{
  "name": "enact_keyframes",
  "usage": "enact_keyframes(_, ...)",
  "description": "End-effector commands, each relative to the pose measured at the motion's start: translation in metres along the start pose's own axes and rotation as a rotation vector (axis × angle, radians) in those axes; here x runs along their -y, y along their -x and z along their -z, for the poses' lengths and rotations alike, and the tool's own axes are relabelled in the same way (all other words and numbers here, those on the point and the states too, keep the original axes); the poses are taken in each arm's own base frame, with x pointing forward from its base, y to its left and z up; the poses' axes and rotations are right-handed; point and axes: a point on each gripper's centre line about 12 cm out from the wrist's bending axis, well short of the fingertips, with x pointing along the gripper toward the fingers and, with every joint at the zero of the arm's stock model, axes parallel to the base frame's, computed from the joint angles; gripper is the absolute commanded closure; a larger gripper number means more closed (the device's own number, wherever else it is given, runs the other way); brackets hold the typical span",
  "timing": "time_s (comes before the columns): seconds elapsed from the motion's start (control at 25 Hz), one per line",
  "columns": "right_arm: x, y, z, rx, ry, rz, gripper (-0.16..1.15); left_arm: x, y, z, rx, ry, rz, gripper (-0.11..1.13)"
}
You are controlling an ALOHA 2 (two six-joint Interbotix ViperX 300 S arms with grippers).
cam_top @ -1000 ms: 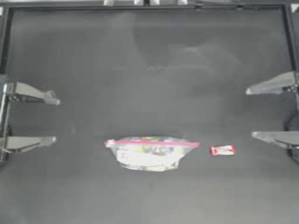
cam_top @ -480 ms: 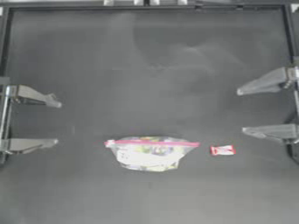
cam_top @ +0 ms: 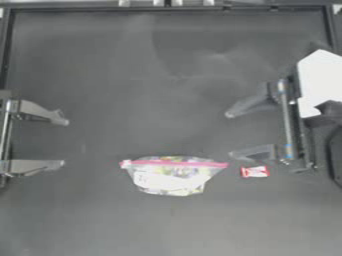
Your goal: Put candy in bag
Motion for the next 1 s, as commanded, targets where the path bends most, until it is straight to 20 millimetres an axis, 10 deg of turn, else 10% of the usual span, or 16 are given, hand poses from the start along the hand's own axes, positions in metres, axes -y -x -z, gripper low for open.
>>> enact_keyframes(0.04,-0.002,-0.007,-0.027,-0.025,0.002,-0.001,0.0,-0.001,0.002,-0.003,0.009,0.0,-0.005,0.01)
enact_keyframes(1.0,-0.022,-0.132,-0.07,-0.393,0.109,0.009,0.0,-0.004,0.004,0.007,-0.039,0.009,-0.023,0.02)
